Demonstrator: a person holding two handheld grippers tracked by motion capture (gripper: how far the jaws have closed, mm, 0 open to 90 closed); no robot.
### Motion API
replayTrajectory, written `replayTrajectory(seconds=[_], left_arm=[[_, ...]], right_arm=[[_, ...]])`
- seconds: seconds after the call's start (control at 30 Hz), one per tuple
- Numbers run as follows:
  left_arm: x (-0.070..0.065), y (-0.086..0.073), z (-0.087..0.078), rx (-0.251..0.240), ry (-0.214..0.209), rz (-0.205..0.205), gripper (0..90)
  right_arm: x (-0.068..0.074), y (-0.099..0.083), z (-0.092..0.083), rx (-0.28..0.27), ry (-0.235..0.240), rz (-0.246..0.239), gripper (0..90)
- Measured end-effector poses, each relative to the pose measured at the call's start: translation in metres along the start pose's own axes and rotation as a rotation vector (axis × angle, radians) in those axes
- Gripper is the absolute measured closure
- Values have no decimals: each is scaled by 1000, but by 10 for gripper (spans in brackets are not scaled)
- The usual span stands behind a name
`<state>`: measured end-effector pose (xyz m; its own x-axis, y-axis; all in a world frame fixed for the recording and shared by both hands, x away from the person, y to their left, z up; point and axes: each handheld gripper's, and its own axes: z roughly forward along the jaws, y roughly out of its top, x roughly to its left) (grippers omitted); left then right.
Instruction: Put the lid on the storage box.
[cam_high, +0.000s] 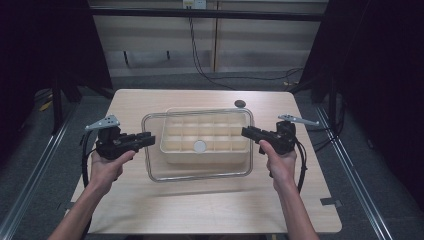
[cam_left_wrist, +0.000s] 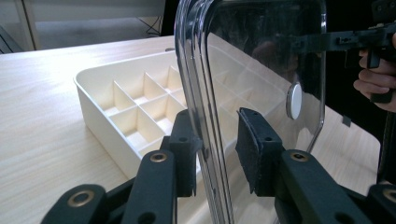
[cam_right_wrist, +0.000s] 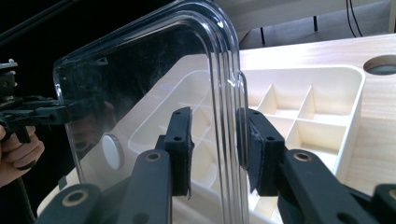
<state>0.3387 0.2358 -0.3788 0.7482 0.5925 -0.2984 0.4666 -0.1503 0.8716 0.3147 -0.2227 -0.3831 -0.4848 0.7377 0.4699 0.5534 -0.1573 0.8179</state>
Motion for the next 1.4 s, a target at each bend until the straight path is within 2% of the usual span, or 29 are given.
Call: replayTrajectory(seconds=[0.27, 0.47, 0.6, 0.7, 0.9, 1.07, 1.17, 1.3, 1.4], left_arm=[[5, 21, 5, -10, 22, 18, 680], [10, 34, 11, -3, 39, 29, 677], [12, 41, 13, -14, 37, 25, 677], [13, 47, 17, -22, 53, 26, 680], [21, 56, 29, -24, 55, 24, 674], [24, 59, 38, -12, 65, 21, 671], [28, 57, 44, -3, 64, 9, 671], [34, 56, 53, 8, 73, -20, 669], [35, 56, 56, 7, 71, -27, 666]], right_arm=[[-2, 17, 4, -21, -4, -2, 654], [-10, 18, 10, -22, -5, 22, 654], [-12, 24, 13, -29, -5, 14, 653], [-11, 30, 13, -50, -22, -11, 647], [-17, 37, 16, -60, -41, 3, 647], [-25, 39, 19, -58, -50, 18, 644], [-33, 40, 25, -43, -59, 35, 641], [-38, 42, 28, -34, -64, 34, 642], [-40, 43, 29, -29, -69, 36, 643]])
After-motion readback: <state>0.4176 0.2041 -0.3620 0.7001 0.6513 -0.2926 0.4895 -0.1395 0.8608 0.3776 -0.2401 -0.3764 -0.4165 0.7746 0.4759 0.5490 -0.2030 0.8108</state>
